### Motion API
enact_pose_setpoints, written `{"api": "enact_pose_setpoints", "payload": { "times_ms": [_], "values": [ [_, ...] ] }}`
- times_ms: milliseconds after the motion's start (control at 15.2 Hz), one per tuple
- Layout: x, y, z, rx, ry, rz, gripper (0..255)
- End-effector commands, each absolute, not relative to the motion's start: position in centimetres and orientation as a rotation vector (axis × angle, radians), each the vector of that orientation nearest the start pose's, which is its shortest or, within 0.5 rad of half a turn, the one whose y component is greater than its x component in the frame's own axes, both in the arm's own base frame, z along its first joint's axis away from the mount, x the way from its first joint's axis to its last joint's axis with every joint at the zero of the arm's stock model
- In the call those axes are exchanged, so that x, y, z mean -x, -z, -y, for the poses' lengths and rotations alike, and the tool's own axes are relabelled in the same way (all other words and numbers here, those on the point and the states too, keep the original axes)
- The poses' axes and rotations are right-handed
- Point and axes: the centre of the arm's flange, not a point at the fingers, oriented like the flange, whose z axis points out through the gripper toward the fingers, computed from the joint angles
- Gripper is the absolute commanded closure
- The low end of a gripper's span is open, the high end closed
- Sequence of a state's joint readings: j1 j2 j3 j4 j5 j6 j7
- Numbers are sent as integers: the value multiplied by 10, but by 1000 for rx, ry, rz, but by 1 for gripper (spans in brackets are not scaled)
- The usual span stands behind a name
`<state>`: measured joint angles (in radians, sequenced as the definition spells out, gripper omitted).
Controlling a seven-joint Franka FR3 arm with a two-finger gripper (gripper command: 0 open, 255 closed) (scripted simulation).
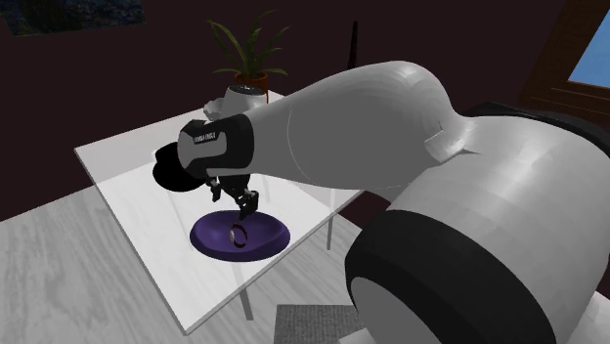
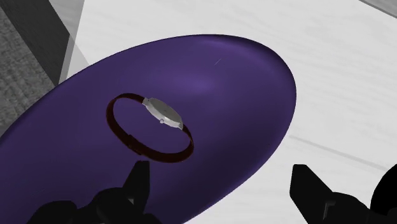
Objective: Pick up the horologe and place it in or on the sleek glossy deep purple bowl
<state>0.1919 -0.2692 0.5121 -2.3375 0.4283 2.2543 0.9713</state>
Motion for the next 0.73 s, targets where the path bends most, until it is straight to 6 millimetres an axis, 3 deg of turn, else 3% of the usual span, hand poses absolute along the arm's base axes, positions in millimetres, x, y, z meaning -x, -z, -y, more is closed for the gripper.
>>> {"api": "enact_pose_setpoints", "payload": {
  "times_ms": [0,132,660],
  "values": [
    [-356,-464,-322,2774,-76,-734,0],
    [-355,-486,-316,2774,-76,-734,0],
    [-355,-486,-316,2774,-76,-734,0]
  ]
}}
